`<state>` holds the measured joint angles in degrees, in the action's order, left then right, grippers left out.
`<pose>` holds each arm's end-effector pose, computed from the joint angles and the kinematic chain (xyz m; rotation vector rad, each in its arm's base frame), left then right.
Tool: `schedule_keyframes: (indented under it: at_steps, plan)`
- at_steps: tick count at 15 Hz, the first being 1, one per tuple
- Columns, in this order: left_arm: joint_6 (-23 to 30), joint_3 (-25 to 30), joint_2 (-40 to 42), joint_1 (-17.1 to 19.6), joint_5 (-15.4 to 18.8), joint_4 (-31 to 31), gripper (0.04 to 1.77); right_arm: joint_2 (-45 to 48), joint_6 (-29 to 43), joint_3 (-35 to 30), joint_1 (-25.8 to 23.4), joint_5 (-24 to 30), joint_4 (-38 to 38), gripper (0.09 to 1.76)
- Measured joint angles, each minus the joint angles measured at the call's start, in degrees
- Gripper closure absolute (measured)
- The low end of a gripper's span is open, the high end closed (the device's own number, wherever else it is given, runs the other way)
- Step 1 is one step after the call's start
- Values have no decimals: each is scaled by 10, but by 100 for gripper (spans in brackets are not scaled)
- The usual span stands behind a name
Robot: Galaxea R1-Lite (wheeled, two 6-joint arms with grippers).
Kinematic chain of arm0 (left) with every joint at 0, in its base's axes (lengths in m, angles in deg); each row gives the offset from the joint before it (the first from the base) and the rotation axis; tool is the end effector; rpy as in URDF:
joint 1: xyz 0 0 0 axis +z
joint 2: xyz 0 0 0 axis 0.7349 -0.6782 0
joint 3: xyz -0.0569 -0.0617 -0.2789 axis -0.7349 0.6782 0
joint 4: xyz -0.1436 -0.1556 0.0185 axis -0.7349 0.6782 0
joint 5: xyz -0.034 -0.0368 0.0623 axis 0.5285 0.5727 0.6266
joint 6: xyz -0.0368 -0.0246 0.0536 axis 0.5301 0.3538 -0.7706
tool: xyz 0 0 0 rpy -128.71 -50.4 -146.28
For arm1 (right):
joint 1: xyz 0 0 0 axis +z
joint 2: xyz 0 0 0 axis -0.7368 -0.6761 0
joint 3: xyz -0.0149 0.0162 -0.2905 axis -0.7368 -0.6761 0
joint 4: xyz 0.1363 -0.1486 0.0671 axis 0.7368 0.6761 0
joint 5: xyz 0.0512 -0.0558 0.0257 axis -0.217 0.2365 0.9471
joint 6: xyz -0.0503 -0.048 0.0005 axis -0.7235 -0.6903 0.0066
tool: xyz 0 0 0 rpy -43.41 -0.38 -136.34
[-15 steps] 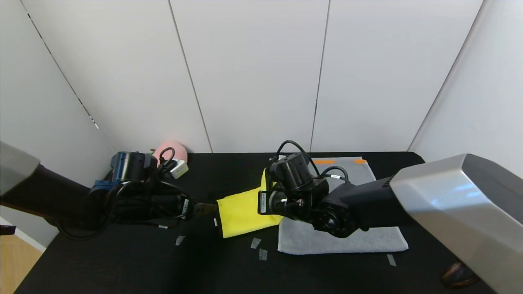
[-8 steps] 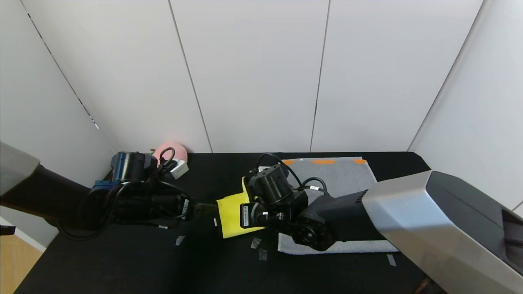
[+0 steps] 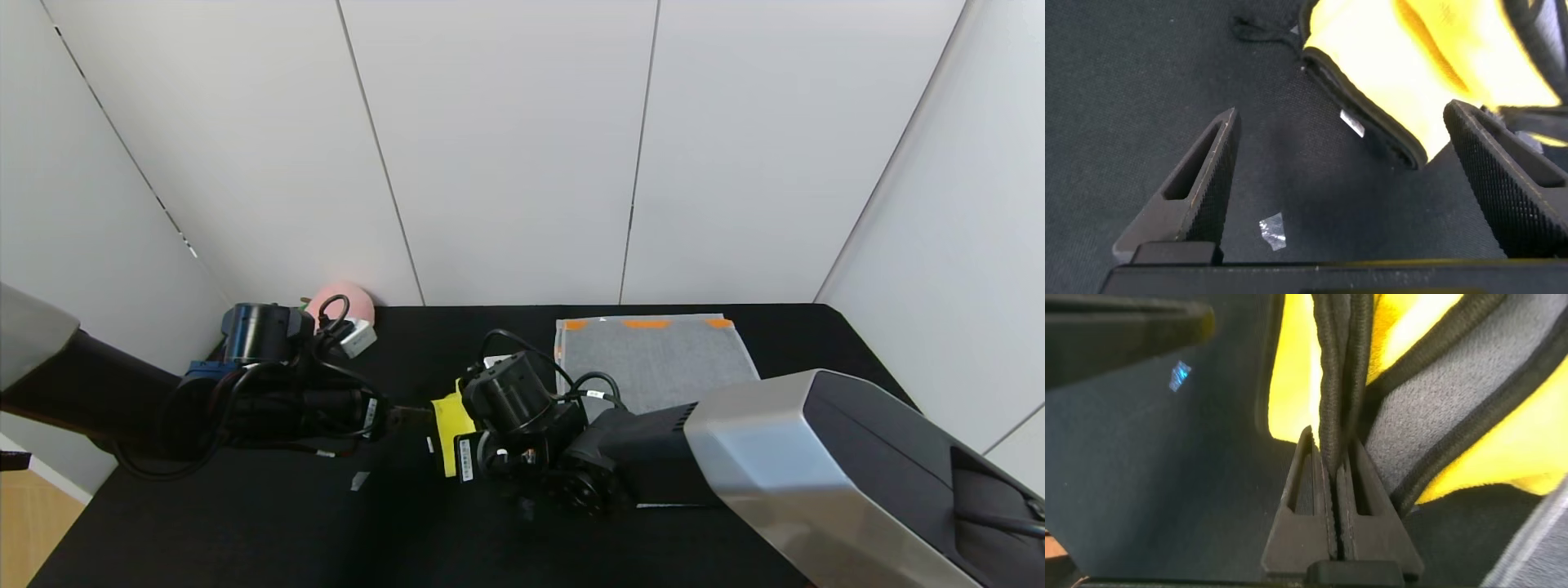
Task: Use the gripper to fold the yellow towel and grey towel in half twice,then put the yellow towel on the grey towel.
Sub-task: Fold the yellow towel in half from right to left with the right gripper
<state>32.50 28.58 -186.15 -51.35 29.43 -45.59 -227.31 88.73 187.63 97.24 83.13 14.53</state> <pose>0.3845 -0.0521 0.0386 0.0324 0.6698 -0.4651 0.3591 0.4139 0.0171 0.1351 0.7154 0.5932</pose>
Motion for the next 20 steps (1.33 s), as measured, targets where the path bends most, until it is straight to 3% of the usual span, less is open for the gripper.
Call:
schedule_keyframes:
  at_steps: [5,10,12,15,20]
  plan:
    - [0,0,0,0,-2,0,9,-19,-4,22,2,0,1,170]
    - [0,0,0,-1,-3,0,9,-30,-23,45,1,0,1,102]
    - [0,0,-1,-1,-2,0,9,-31,-25,55,1,0,1,82]
    - [0,1,-1,-2,-2,0,9,-27,-25,69,3,-9,0,60]
    - [-1,1,0,-2,-3,0,9,-16,-50,95,8,-76,-5,39]
